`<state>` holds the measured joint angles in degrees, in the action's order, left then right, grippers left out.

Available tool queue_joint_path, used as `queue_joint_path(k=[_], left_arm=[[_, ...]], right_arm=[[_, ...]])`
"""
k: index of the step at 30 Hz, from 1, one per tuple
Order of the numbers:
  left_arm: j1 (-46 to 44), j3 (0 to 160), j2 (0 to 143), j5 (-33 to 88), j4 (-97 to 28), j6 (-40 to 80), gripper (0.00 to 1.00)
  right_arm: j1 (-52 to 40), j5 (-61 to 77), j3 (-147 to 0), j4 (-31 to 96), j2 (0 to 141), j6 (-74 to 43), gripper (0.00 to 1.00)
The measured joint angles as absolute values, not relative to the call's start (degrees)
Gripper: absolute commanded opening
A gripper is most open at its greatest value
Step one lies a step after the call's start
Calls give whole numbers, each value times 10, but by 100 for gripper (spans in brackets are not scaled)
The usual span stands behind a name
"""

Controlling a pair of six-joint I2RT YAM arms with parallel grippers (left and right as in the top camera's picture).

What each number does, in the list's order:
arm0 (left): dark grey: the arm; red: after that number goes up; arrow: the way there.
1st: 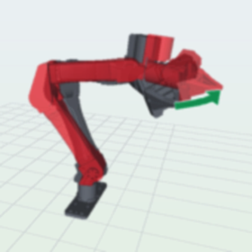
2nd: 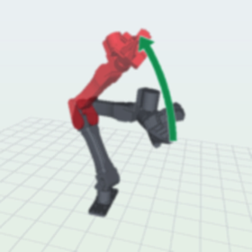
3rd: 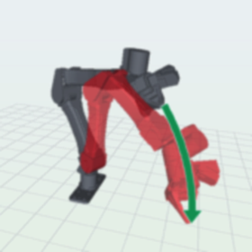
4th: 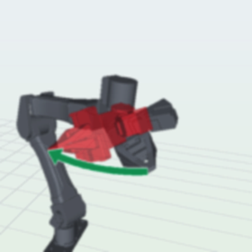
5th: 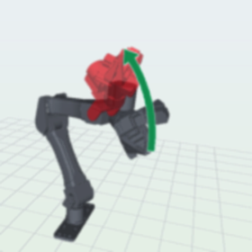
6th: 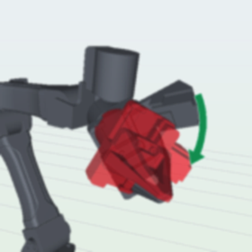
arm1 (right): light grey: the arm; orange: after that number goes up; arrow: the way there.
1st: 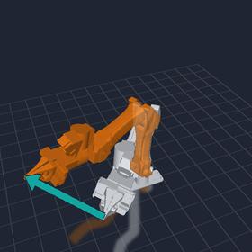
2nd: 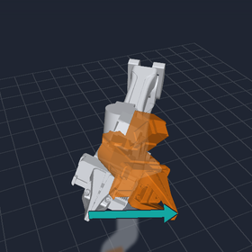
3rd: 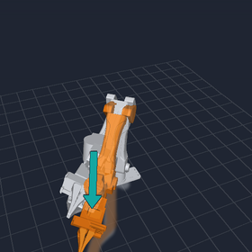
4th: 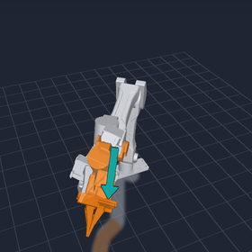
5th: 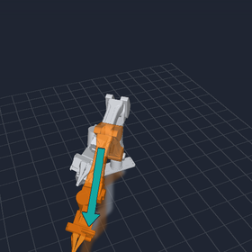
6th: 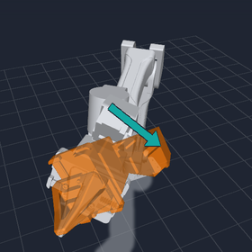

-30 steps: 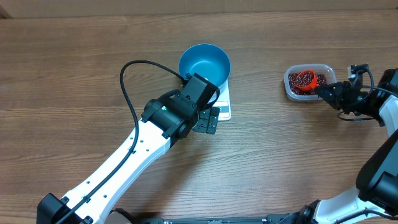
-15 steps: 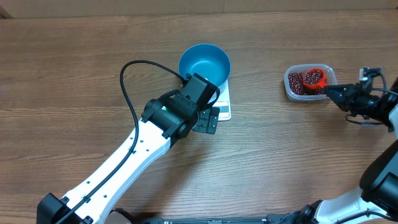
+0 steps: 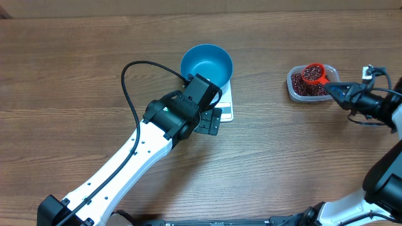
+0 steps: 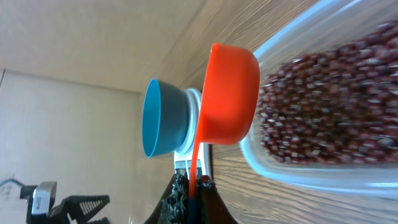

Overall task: Scoop item into bowl and weigh 150g on scale
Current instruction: 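Lift the filled red scoop and carry it over the teal bowl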

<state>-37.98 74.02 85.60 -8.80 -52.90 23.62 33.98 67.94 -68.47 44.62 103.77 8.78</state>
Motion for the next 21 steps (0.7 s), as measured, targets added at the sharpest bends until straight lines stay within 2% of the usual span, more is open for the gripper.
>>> queue_joint_path(k=[13,21], left_arm=[[-380,740,856,-88,-529,236,100],[-380,740,856,-88,-529,236,99]], right_arm=[[168,676,-731,423,982,64,4],[49,636,-753,303,978,-13,4]])
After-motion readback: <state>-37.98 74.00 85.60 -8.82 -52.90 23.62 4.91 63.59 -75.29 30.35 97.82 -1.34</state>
